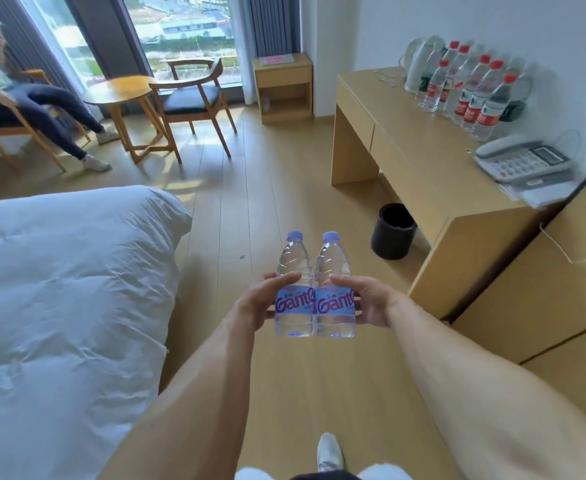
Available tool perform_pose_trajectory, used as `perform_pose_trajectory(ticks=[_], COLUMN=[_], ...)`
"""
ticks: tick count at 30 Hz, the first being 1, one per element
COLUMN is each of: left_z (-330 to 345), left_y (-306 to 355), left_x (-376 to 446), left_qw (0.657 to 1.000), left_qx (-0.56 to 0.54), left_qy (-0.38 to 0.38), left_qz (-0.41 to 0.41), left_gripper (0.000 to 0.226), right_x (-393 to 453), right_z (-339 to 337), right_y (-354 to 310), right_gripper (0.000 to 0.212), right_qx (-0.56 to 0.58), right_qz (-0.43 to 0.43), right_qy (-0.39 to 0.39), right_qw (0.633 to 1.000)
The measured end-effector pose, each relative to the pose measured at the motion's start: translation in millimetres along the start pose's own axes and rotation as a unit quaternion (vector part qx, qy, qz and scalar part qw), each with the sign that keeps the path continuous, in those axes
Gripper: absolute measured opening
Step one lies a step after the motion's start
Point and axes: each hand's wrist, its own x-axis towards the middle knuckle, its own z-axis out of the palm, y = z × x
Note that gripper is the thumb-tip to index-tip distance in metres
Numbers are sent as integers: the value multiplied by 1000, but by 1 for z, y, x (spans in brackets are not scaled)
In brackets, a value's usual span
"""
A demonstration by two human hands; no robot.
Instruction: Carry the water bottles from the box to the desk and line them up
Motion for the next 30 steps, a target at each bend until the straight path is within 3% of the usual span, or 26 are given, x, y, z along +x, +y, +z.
perform_pose_trajectory(ticks=[11,30], left_z=[13,-49], left_y=[83,291], left_x=[136,442], left_qw=[1000,986], left_qx=[5,91], left_qy=[-4,-136], left_qz=[0,21], left_gripper=[46,30], right_x=[108,333], right_z=[-53,-76], right_y=[-89,-307], right_gripper=[47,53], right_qx=[22,84], right_qz=[-10,-58], right_qy=[36,127], right_qw=[999,987])
